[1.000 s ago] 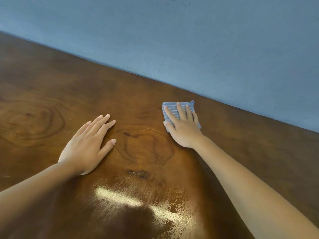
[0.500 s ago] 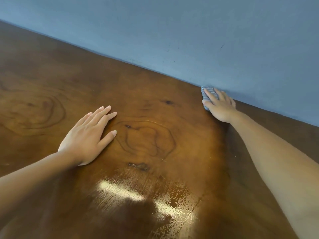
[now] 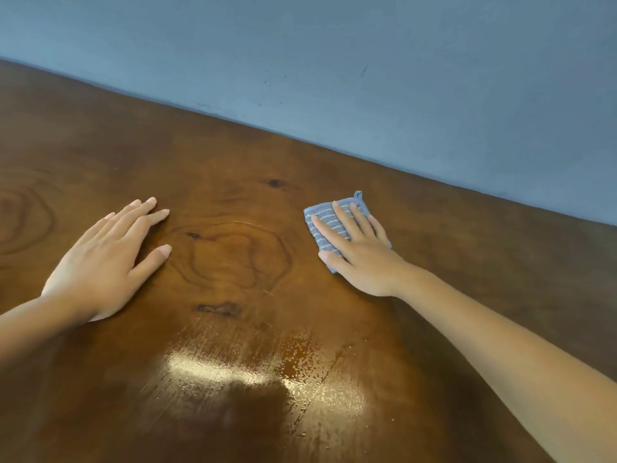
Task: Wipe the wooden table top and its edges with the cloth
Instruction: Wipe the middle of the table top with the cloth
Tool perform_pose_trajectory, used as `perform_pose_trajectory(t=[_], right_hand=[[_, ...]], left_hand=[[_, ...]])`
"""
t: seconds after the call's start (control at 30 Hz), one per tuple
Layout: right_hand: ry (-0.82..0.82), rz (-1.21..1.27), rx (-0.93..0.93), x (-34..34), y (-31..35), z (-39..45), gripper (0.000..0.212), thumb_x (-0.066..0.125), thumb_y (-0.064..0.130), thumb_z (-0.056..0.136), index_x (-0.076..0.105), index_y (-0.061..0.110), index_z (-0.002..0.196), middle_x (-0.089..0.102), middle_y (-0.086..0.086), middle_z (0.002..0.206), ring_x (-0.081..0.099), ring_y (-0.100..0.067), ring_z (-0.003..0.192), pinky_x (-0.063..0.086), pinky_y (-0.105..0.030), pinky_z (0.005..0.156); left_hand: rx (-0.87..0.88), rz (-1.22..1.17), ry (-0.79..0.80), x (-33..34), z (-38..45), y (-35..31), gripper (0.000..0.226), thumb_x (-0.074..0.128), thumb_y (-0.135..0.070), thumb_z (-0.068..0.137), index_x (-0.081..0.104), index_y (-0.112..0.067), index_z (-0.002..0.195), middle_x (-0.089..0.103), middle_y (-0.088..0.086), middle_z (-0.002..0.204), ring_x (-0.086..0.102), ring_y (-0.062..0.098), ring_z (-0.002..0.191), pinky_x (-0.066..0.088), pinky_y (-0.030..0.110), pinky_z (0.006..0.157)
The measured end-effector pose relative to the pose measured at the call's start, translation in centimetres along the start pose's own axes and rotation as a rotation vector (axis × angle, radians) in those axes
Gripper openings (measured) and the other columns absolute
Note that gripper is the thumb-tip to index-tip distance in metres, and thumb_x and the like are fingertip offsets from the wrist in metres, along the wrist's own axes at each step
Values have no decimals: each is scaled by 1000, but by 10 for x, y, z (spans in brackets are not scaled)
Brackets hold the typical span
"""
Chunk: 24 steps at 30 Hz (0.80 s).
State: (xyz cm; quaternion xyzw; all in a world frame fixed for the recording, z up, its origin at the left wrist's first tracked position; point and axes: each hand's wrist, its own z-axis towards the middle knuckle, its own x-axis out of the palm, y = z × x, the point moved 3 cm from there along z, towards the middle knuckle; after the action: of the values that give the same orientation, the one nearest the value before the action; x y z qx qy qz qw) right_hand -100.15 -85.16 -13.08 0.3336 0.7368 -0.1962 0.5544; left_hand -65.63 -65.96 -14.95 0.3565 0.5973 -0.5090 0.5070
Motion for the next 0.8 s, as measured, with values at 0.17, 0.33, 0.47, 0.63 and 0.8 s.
perform_pose_trajectory(t=[0.17,0.33,0.47,0.63,0.8], right_hand=[[23,6,25,-14,-55,28,57,13,69,101,-14,62,151,-24,12,167,-28,-13,152,-13,-45,123],[-40,55,309,-28,-99,55,60,11,68,101,-5,55,157,-16,5,170,-20,-22,155,-8,-48,124],[-74,159,485,-24,-82,55,61,10,64,102,-6,49,159,-17,-2,170,-20,-30,155,-11,-52,123],[-51,181,417,-4,-21,14,61,7,64,102,-13,48,157,-24,-4,168,-26,-33,152,-15,-54,122],[-38,97,131,27,34,-58,60,8,64,103,-16,51,155,-30,2,166,-35,-24,149,-17,-50,122]], left_hand=[[-6,-16,0,3,5,1,71,15,-75,95,19,-40,157,18,-11,168,6,5,156,10,37,126],[-3,31,3,5,6,-1,68,22,-65,102,26,-28,159,21,-4,168,11,14,157,14,41,125],[-26,57,-14,2,6,-10,64,34,-51,101,34,-19,157,28,6,166,21,25,155,20,46,124],[17,20,-54,0,4,-39,64,33,-56,103,37,-18,155,31,6,165,23,25,154,22,46,125],[97,-69,-22,2,-7,-97,68,30,-61,102,35,-21,157,28,1,167,18,17,156,17,38,125]])
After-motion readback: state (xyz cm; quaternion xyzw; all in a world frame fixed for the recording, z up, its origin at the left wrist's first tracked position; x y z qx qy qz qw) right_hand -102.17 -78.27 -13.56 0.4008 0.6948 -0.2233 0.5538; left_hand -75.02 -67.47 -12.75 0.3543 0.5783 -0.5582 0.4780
